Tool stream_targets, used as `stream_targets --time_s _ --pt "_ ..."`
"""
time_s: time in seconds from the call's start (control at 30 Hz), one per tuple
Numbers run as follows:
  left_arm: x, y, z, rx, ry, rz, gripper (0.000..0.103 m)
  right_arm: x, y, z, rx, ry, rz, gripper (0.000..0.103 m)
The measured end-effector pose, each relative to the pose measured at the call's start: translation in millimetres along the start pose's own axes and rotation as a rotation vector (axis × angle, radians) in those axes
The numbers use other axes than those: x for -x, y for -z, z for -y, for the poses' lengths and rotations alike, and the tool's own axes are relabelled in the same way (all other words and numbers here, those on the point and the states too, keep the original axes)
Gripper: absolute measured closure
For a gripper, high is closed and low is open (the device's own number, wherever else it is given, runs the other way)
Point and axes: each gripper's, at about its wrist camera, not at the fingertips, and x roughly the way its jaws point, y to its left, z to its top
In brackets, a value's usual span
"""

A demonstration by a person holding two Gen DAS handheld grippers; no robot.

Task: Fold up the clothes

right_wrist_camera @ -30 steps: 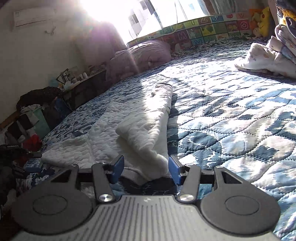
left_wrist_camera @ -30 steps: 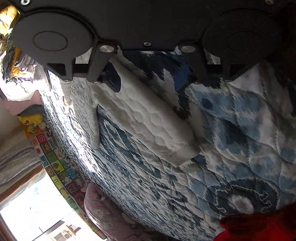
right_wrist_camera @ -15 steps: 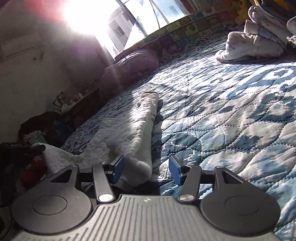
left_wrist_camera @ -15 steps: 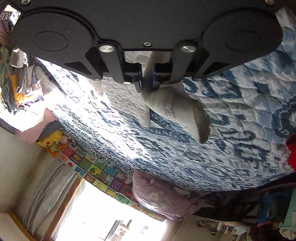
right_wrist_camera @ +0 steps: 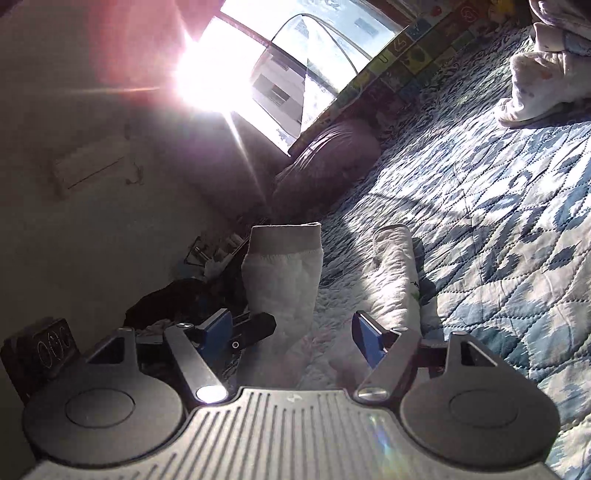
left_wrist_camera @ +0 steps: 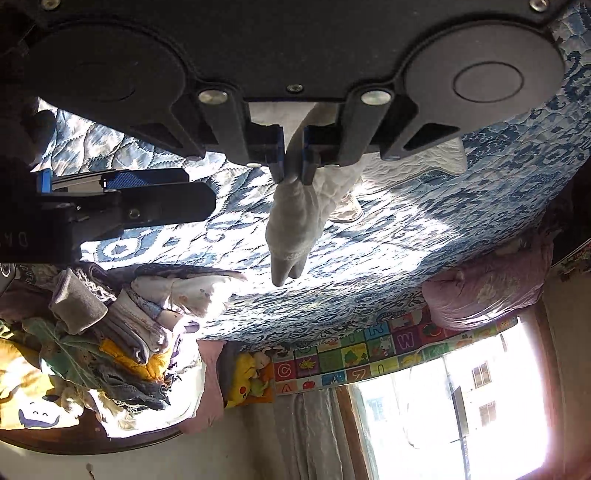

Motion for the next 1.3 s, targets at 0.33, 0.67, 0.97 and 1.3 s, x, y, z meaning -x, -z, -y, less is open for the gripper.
stream_targets --time_s 0.33,0.67,0.97,1.3 --pt "-24 22 24 -0.115 0.092 -0.045 0.096 -32 -12 41 -0.145 0.051 -0.059 0.047" --pt "0 27 -14 0.092 0.242 -0.053 0.094 -23 -11 66 -0.136 0.164 -0.005 0.091" --pt "-8 55 -115 0.372 -0.035 -0.08 0.094 -10 -9 83 -0.169 0.189 0.039 0.092" --pt "-51 94 -65 0.074 0.015 -0.189 0.095 -9 -7 82 -0.146 0.243 0.03 0.09"
